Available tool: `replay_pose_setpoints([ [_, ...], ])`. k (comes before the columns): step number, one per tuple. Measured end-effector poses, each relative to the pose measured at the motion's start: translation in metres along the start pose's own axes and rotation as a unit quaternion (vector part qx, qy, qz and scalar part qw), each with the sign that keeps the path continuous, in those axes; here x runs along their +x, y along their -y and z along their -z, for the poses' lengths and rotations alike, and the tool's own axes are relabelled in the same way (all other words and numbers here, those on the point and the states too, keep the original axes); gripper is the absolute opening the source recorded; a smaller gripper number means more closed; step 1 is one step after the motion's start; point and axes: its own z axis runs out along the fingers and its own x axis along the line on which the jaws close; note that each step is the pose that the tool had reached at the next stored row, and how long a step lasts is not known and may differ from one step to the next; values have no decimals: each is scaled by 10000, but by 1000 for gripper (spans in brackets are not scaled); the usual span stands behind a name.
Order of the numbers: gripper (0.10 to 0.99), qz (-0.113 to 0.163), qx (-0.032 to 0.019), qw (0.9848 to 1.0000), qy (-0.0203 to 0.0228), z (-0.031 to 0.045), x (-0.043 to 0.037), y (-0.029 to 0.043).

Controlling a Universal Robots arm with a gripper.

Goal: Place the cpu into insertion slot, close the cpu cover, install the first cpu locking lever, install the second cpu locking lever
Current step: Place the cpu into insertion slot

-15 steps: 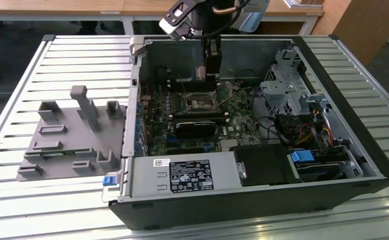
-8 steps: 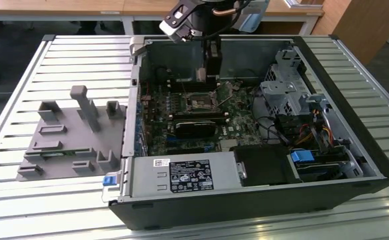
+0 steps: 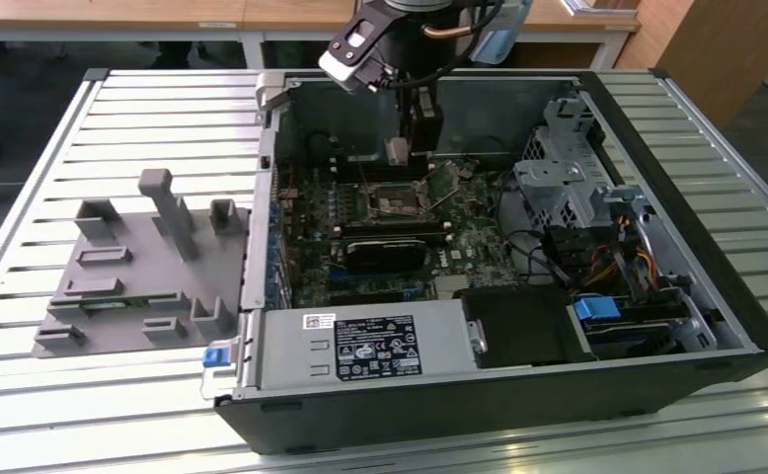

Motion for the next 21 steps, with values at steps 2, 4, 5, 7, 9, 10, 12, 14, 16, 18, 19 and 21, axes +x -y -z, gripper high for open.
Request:
replay_pose_setpoints([
  [2,545,0,0,10000,0,-17,17,1],
  [4,545,0,0,10000,0,-37,32,2],
  [5,545,0,-1,10000,-1,-43,34,2],
  [7,545,1,-1,10000,0,-55,34,3],
  [9,545,3,0,10000,0,-84,40,5],
  [10,545,14,0,10000,1,-99,47,7],
  [12,545,70,-1,10000,-4,-133,58,8],
  [14,545,74,-2,10000,-8,-171,70,11],
  [16,545,71,-1,10000,-10,-206,88,13],
  [18,545,60,-1,10000,-10,-242,110,14],
  [19,545,52,-1,10000,-11,-260,118,16],
  [21,545,33,-1,10000,-9,-296,142,18],
])
